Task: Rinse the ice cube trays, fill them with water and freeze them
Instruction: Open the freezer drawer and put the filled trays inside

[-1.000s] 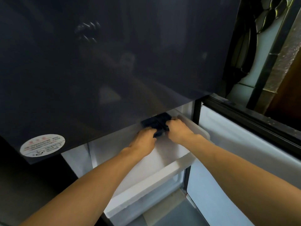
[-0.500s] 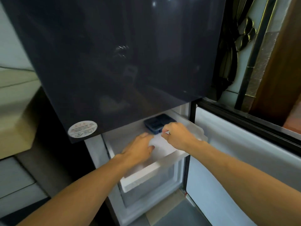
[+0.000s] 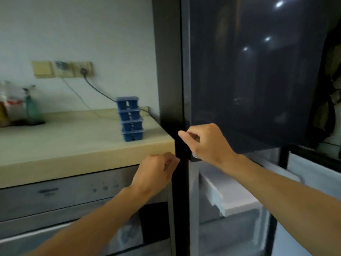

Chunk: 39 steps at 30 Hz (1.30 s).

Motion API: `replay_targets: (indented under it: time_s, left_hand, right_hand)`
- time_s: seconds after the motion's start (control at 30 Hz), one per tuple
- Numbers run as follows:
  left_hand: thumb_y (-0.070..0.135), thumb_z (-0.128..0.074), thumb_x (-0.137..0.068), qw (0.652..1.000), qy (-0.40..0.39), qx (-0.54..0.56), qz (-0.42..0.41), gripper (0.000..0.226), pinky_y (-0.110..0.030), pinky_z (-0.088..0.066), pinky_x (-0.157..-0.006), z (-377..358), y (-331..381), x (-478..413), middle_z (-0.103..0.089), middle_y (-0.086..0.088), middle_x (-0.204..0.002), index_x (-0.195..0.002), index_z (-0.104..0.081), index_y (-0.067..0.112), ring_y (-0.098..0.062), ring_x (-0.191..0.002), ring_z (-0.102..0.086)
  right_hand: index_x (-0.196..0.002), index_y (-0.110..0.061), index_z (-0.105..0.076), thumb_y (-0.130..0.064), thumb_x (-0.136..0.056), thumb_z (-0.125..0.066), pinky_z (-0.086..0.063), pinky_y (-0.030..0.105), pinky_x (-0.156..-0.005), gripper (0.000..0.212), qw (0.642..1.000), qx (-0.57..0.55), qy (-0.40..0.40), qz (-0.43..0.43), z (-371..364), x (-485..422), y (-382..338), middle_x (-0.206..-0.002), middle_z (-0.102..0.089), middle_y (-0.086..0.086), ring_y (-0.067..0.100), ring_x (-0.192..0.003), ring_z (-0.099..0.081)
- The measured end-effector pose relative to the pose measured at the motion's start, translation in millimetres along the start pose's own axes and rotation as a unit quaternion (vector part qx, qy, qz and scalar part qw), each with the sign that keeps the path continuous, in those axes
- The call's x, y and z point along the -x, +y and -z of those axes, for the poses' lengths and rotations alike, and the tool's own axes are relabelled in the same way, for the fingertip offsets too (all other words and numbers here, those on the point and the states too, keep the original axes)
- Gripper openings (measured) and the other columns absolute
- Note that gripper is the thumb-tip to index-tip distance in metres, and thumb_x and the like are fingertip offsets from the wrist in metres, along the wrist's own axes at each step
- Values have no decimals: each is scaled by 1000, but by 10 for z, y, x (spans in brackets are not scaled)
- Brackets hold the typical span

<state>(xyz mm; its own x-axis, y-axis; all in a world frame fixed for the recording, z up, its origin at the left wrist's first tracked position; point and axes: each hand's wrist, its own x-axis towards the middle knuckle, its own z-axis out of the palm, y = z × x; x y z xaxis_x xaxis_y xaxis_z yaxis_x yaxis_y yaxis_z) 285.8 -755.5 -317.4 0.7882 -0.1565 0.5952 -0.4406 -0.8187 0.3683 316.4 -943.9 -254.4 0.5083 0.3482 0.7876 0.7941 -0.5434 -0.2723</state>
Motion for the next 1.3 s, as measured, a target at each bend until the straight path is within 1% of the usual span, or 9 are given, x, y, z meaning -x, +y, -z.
replay_targets:
  time_s: [0.13,0.27,0.37,0.5,0.67,0.87,1.0,1.2,1.3]
  left_hand:
    - [43,-52,-100,996,88,-27,19,27,-34,-55,-60,740,-261,204,-70,12,-73,-89,-69,26,-4,-60,-62]
    - [51,-47,-98,988,131,-54,62,27,-32,-56,-60,1239,-474,415,-68,15,-73,-84,-63,35,-4,-59,-62]
    - [46,-51,-100,983,152,-67,79,22,-31,-55,-59,1446,-599,527,-66,15,-68,-81,-61,38,-5,-56,-60]
    - [46,-51,-99,978,168,-95,77,22,-25,-50,-58,1552,-661,529,-61,17,-61,-82,-62,36,-3,-55,-58]
    - [47,-53,-99,972,186,-129,58,27,-26,-54,-71,1515,-600,298,-70,18,-92,-108,-69,27,-1,-77,-63]
    - [42,-59,-99,979,156,-126,45,46,-35,-47,-101,1413,-444,-218,-55,5,-144,-141,-51,25,-18,-125,-56]
    - [29,-60,-100,984,97,-140,47,51,-38,-33,-116,1347,-327,-581,-43,-3,-156,-149,-46,20,-24,-142,-40]
    - [8,-49,-100,976,49,-198,71,22,-38,-48,-75,1267,-368,-846,-68,-11,-110,-112,-67,12,-31,-98,-62]
    - [3,-49,-97,971,55,-218,80,21,-43,-54,-73,1269,-362,-854,-68,-10,-96,-102,-68,12,-29,-84,-62]
  right_hand:
    - [-82,-17,-67,-51,-95,-63,-53,40,-70,37,999,-27,21,5,-362,-754,-540,-79,-68,-3,14,-74,-63]
    - [-134,-15,-57,-68,-90,-59,-48,39,-91,68,998,45,-33,-28,-708,-1359,-857,-135,-59,6,26,-119,-58]
    - [-126,-10,-64,-67,-90,-60,-47,40,-83,67,992,91,-78,-45,-887,-1551,-967,-125,-61,8,31,-113,-60]
    - [-74,-4,-60,-43,-93,-66,-44,37,-59,43,990,113,-71,-52,-965,-1608,-964,-74,-59,8,29,-72,-60]
    - [-59,-10,-45,-29,-93,-64,-29,30,-49,43,996,49,-42,-66,-828,-1492,-904,-58,-47,2,19,-54,-41]
    - [-81,-9,-72,-34,-94,-64,-38,29,-58,30,998,41,2,-40,-404,-1214,-773,-75,-63,2,17,-70,-57]
    - [-97,-10,-75,-38,-95,-64,-50,37,-76,31,999,47,15,-23,-62,-936,-624,-92,-66,3,16,-84,-59]
    - [-118,-12,-72,-36,-95,-68,-47,18,-76,34,998,45,35,-24,294,-508,-352,-107,-66,-1,10,-92,-61]
    - [-117,-12,-72,-37,-95,-67,-44,14,-74,33,998,55,31,-28,415,-359,-240,-107,-66,-3,8,-92,-60]
